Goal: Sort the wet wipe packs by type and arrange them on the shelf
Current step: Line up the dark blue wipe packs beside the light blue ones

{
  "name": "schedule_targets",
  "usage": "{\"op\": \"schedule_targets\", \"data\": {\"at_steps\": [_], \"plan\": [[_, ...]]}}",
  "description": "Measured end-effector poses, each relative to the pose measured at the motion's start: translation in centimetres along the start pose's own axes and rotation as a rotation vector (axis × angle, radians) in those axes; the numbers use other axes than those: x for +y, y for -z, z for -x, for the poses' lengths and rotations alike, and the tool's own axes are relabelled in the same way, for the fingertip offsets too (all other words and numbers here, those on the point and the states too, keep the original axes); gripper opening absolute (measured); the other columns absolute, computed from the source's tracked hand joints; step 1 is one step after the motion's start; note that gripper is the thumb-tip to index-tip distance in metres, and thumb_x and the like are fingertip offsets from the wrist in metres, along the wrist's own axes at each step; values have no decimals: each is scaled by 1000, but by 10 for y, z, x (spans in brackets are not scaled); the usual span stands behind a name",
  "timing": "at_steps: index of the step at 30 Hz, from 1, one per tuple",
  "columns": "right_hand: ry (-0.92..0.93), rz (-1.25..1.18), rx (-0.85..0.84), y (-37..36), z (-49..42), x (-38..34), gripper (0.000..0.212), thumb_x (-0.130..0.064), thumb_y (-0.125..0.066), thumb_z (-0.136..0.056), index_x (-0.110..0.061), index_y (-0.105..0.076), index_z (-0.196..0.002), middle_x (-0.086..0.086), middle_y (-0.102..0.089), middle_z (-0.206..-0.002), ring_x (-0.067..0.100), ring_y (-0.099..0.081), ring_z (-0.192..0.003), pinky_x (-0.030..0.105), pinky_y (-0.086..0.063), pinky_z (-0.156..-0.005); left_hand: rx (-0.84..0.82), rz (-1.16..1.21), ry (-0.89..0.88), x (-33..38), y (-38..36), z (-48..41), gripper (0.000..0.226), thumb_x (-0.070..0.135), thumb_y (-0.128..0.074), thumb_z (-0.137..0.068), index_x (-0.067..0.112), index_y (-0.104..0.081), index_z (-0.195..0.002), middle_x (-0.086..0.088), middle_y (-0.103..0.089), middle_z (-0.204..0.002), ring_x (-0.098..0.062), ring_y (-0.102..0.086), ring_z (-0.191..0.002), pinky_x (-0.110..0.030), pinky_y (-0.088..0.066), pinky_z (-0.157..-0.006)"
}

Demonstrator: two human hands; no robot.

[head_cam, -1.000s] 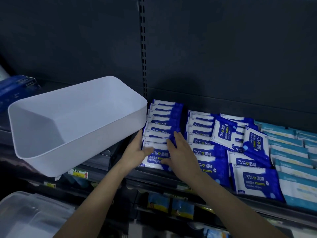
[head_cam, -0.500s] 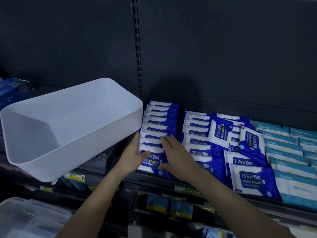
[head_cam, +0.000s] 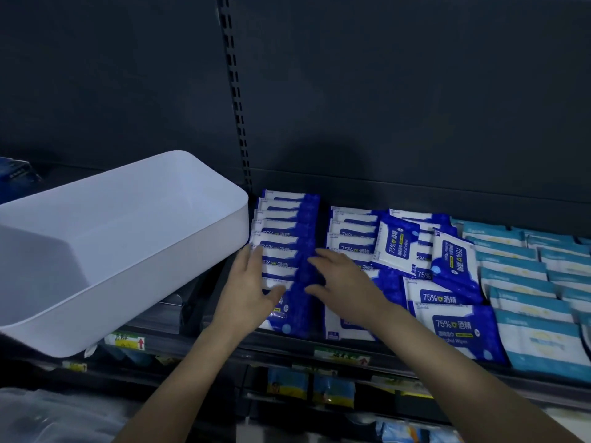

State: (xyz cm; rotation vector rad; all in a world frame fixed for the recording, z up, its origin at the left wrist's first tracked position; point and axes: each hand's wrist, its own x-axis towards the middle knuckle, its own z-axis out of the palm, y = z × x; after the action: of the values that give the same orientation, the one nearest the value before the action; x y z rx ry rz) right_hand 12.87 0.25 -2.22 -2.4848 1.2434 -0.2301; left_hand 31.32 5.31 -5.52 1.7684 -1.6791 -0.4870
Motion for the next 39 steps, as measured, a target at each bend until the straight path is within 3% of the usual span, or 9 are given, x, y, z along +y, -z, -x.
{"op": "schedule_targets", "data": {"at_steps": [2,5,7,11,19,25,31,35,39], "plan": [[-56,-28,49,11,2,15,52,-29,-54,-96,-12,-40,-143,7,-30,-154,20,-27,-140,25,-20,-113,21,-56,-61,9,-6,-6,71,20,-70,-86,7,-34,-145,-7,-33,-147,1,-25,-123,-3,-18,-99],[-144,-7,85,29,10,43,48,-24,-53,-97,-11,-41,-142,9,-34,-151,21,-29,-139,22,-22,-110,21,-102,-87,26,-19,-18,67,25,-67,-88,9,-35,-145,-10,-30,-153,-19,-25,-141,-21,-16,-115],[-208,-4,90,39,16,63,46,-22,-56,-95,-7,-46,-138,12,-41,-145,23,-34,-136,24,-25,-109,-38,-53,-74,40,-28,-27,65,29,-61,-92,14,-31,-147,-4,-25,-155,-16,-20,-143,-22,-15,-115],[-360,46,142,57,33,112,25,-18,-63,-89,-4,-61,-111,13,-57,-113,30,-55,-109,33,-44,-87,-141,31,-137,73,-50,-47,56,27,-58,-94,14,-36,-145,-2,-37,-148,-13,-34,-133,-9,-19,-100],[-600,-30,131,80,57,165,33,-22,-71,-83,-6,-56,-107,13,-56,-106,30,-55,-100,30,-42,-74,-336,0,-96,126,-108,-102,34,29,-60,-92,6,-56,-117,-13,-63,-112,-24,-59,-100,-41,-51,-86],[-609,-148,89,82,56,180,73,-32,-80,-72,-11,-45,-132,15,-52,-130,32,-40,-129,38,-38,-102,-366,62,40,138,-128,-119,51,17,-78,-77,6,-49,-117,-5,-60,-109,-17,-57,-93,-27,-46,-75],[-789,-336,290,99,52,189,62,-18,-73,-82,-6,-45,-136,13,-60,-124,28,-57,-111,24,-38,-75,-239,171,111,135,-127,-124,20,12,-70,-84,8,-62,-102,-3,-64,-98,-12,-56,-81,-23,-42,-67],[-831,-321,238,95,49,186,47,-27,-79,-77,-8,-53,-112,3,-56,-93,19,-52,-84,25,-38,-68,-176,380,132,135,-116,-122,9,7,-63,-88,15,-62,-88,8,-64,-83,-5,-57,-70,-15,-44,-57],[-808,-277,329,85,43,181,42,-21,-83,-71,-5,-55,-98,6,-60,-91,20,-53,-81,27,-40,-66,-165,384,64,132,-93,-114,8,7,-63,-88,14,-64,-90,11,-65,-81,-1,-59,-69,-15,-47,-61]]}}
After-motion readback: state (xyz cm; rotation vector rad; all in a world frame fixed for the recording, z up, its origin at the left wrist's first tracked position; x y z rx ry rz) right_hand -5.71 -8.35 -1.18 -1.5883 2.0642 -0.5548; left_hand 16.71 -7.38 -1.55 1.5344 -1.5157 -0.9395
